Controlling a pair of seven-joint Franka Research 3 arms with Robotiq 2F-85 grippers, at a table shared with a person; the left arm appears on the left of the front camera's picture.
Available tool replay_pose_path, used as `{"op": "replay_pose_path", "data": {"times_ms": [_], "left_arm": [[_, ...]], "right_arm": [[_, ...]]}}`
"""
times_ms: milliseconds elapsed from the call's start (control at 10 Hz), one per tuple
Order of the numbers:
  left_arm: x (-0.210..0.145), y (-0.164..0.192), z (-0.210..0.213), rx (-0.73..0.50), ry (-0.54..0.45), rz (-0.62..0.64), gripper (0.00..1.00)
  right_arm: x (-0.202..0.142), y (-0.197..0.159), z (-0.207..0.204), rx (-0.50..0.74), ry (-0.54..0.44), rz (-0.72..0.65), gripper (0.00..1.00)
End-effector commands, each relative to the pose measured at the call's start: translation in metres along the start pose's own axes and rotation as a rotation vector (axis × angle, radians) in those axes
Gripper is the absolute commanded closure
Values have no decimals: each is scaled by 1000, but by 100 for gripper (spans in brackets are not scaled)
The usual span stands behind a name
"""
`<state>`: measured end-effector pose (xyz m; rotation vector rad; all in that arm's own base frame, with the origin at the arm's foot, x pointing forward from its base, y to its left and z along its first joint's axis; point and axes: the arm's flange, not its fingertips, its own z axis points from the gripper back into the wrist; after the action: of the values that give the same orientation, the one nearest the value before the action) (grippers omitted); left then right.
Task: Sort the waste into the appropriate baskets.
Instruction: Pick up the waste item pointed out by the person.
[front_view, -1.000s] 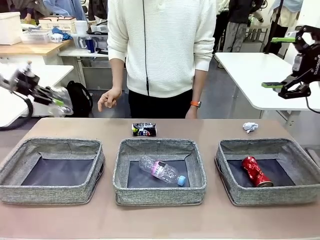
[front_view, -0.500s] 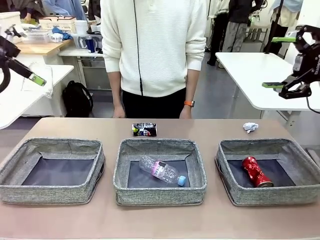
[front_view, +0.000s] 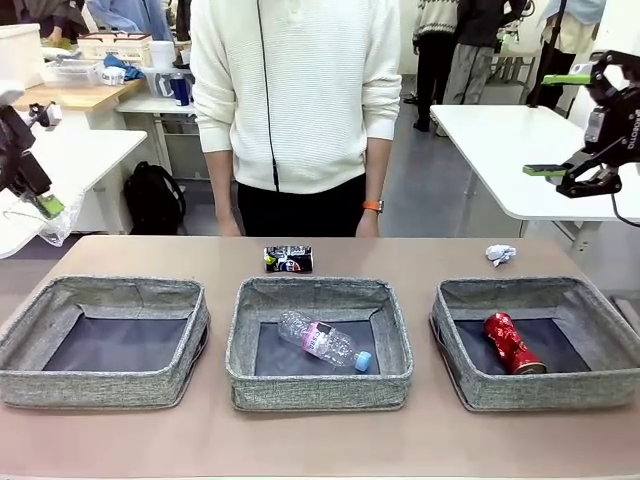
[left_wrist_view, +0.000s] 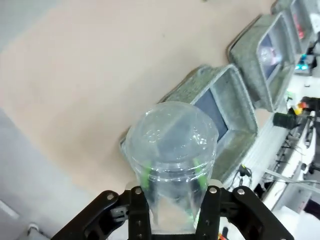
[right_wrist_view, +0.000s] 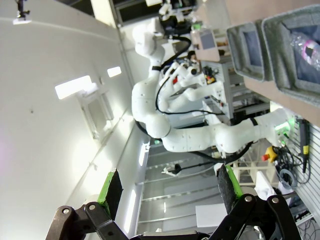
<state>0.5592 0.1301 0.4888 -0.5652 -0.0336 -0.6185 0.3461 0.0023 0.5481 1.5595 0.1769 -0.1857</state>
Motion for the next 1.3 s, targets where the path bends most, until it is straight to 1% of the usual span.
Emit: {"op": "replay_pose_path", "data": {"times_ms": [0, 100, 200, 300, 400, 500, 600, 800, 900, 1100, 1200], "left_arm": [[7, -5, 6, -8, -61, -90, 66], [7, -5, 6, -8, -61, -90, 66], [5, -3, 4, 0, -23, -37, 66], [0, -6, -4, 19, -11, -22, 66], [11, -32, -7, -15, -37, 1, 66], [31, -56, -10, -95, -157, 46, 66], [52, -84, -19, -183, -136, 124, 66], [89, -141, -48, -203, -2, 306, 66], [98, -168, -55, -203, 56, 318, 66], [115, -236, -59, -195, 222, 299, 66], [124, -269, -62, -127, 249, 345, 66]], "right_arm": [[-1, 2, 0, 3, 3, 11, 0], [-1, 2, 0, 3, 3, 11, 0], [-1, 2, 0, 3, 3, 11, 0], [-1, 2, 0, 3, 3, 11, 0], [-1, 2, 0, 3, 3, 11, 0], [-1, 2, 0, 3, 3, 11, 0], [-1, 2, 0, 3, 3, 11, 0], [-1, 2, 0, 3, 3, 11, 0], [-1, 2, 0, 3, 3, 11, 0], [-1, 2, 0, 3, 3, 11, 0], [-1, 2, 0, 3, 3, 11, 0]]}}
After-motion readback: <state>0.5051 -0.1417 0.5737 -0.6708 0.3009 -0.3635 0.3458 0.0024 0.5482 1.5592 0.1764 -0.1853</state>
